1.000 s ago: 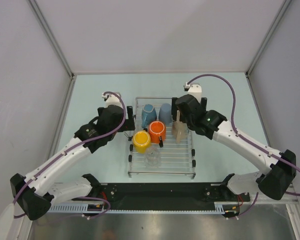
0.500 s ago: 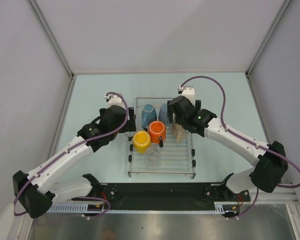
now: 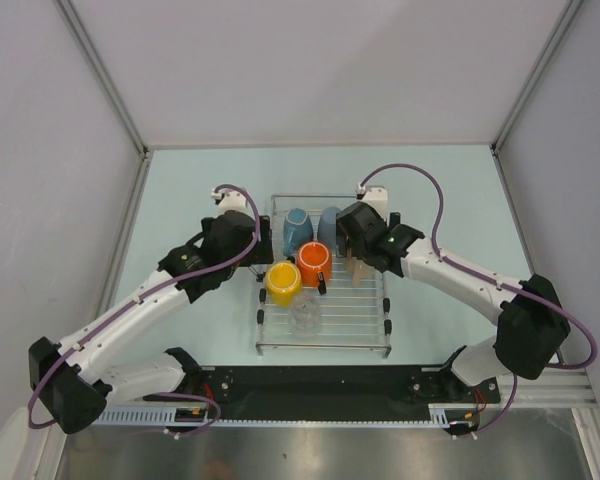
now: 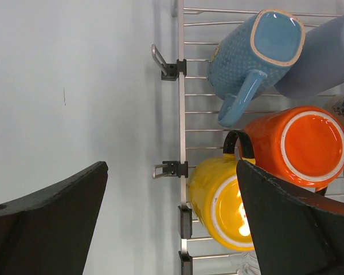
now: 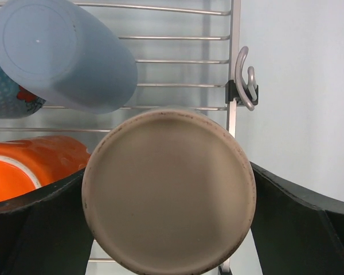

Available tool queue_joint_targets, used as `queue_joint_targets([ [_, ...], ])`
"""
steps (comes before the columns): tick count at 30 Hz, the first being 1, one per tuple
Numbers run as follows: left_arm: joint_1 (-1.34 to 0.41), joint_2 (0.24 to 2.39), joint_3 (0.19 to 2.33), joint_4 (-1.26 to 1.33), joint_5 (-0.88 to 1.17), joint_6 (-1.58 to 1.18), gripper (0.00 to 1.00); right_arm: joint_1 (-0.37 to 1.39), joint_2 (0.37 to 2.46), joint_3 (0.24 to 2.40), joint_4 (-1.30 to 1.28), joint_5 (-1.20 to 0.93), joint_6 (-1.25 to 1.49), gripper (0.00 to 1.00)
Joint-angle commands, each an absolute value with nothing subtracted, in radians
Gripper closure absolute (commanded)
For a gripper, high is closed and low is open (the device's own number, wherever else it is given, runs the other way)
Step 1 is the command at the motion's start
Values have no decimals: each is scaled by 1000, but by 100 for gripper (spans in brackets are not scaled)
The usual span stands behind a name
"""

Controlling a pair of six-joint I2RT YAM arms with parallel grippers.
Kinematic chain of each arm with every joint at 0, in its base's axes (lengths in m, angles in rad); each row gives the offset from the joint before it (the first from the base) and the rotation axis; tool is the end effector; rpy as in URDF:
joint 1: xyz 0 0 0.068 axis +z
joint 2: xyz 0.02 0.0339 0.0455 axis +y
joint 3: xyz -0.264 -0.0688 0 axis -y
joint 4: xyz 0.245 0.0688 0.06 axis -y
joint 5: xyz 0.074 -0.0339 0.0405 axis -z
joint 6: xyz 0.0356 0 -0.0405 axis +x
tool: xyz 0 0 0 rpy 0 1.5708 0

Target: Unload the cups from the dish rack

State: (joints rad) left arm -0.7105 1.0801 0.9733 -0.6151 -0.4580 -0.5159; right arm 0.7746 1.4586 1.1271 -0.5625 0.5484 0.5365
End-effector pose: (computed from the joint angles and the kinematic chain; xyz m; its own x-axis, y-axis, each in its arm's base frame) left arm 0.1809 -0.1349 0.3099 -0.6002 -0.0673 -0.7970 0.0429 0.9923 -0.1161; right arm 0.2324 0.2015 0.2715 -0.6647 -0.0402 -0.7460 -0.0277 0.9992 -0.0292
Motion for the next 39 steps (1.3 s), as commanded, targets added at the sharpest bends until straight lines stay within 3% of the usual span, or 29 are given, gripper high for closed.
queue_joint_targets([
  [1,-715,1086,965,-603,-445,-534,0,764,1456,1114,-526,538,557,0],
  [6,-715,1086,966,-603,-442,-534,0,747,1457,1089,-503,496,557,0],
  [9,-715,1086,965,-603,-443,-534,0,744,1456,1071,-488,483,557,7],
  [12,-715,1086,965,-601,-442,-537,0,744,1444,1055,-479,476,555,29],
  [14,-716,1085,962,-603,-439,-538,0,745,1430,1042,-472,477,554,51],
  [15,-715,1086,960,-603,-439,-540,0,747,1418,1039,-469,479,555,69],
  [19,-715,1085,960,-601,-437,-541,0,750,1393,1032,-483,505,558,100],
  [29,-715,1088,963,-603,-437,-541,0,801,1296,1041,-511,575,534,100],
  [39,-716,1086,966,-601,-437,-541,0,805,1224,1186,-606,646,488,100],
])
